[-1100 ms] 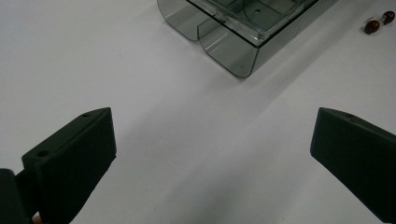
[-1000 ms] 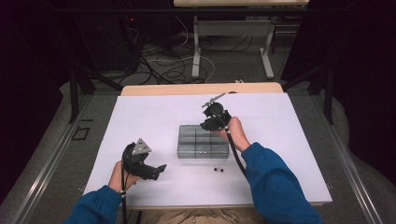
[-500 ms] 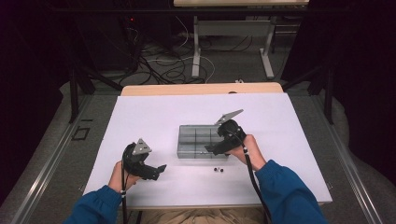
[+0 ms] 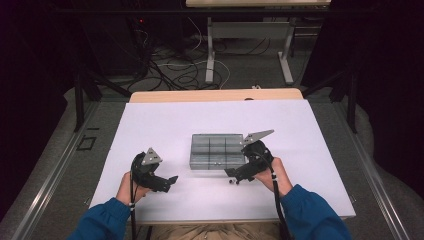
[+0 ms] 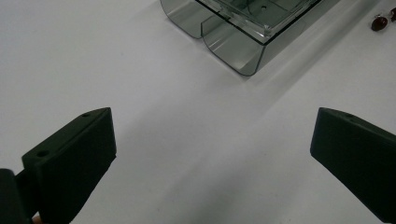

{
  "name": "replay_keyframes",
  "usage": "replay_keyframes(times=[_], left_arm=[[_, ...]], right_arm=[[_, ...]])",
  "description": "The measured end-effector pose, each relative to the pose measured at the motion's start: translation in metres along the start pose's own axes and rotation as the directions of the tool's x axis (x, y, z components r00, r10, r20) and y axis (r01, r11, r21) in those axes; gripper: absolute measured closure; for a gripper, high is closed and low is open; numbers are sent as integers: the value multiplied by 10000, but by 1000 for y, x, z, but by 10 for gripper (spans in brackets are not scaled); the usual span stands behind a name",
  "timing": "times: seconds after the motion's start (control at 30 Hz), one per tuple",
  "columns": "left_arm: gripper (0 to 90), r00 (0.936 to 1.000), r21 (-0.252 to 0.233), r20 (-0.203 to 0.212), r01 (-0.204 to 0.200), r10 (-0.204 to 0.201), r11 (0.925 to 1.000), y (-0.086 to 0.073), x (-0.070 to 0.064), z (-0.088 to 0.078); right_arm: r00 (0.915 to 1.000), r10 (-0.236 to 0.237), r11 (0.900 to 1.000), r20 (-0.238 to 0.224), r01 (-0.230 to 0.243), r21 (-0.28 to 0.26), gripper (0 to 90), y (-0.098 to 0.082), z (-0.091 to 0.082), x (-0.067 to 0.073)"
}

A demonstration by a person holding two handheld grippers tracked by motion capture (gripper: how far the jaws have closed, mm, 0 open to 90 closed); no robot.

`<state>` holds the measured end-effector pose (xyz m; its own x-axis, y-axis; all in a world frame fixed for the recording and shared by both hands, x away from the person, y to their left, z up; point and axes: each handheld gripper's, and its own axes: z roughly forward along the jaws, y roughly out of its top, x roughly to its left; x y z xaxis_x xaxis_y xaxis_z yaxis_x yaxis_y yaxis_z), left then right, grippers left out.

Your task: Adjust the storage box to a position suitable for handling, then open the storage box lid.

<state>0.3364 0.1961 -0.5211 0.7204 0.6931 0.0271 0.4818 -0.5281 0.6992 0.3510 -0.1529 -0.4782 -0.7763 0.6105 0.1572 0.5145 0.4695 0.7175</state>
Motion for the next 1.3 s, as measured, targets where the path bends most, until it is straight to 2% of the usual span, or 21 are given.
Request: replay_keyframes(times=[0.13, 0.23, 0.47, 0.57, 0.63, 0.77, 0.87, 1.0, 1.07, 1.17, 1.23, 1.3], left_arm=[[6, 9999, 30, 6, -117, 117, 9999, 0, -1, -1], [5, 10000, -15, -58, -59, 59, 10000, 0, -1, -2], [6, 9999, -1, -122, -83, 83, 10000, 0, -1, -2], [6, 9999, -48, -138, -74, 73, 10000, 1, -1, -1], [5, 10000, 32, -60, -14, 14, 10000, 0, -2, -1], [6, 9999, -53, -116, -88, 88, 9999, 1, -1, -1], [6, 10000, 18, -40, -34, 35, 10000, 0, -1, 0], [5, 9999, -101, -165, -29, 27, 9999, 0, -2, 0], [6, 9998, -109, -215, -61, 59, 9999, 0, -2, 0], [5, 9998, -78, -194, -22, 21, 10000, 0, -2, 0], [5, 9998, -90, -199, -13, 11, 10000, 0, -2, 0], [6, 9999, -116, -162, 24, -26, 9999, 0, -2, 0]], right_arm=[[9999, 94, 9997, -57, -95, -241, 0, -5, -3, 4], [9999, 67, 9992, -143, -73, -404, 0, -8, -4, 6], [9992, 211, 9991, -327, -223, -367, 0, -16, -3, 11], [9994, 174, 9997, -300, -178, -148, 0, -17, -2, 12], [9998, 112, 9995, -180, -117, -283, 0, -18, 0, 12], [9999, 17, 10000, -154, -18, -85, 0, -18, 2, 13], [9997, 112, 9998, -202, -116, -171, 0, -19, 4, 15], [9992, -15, 9997, -387, 6, -224, 0, -19, 7, 18], [9984, -30, 10000, -568, 28, -45, 0, -19, 9, 20], [9971, -20, 9997, -762, 1, -249, 0, -20, 15, 22], [9955, -47, 10000, -946, 42, -53, 0, -20, 17, 24], [9957, -36, 9999, -931, 25, -114, 0, -21, 21, 26]])
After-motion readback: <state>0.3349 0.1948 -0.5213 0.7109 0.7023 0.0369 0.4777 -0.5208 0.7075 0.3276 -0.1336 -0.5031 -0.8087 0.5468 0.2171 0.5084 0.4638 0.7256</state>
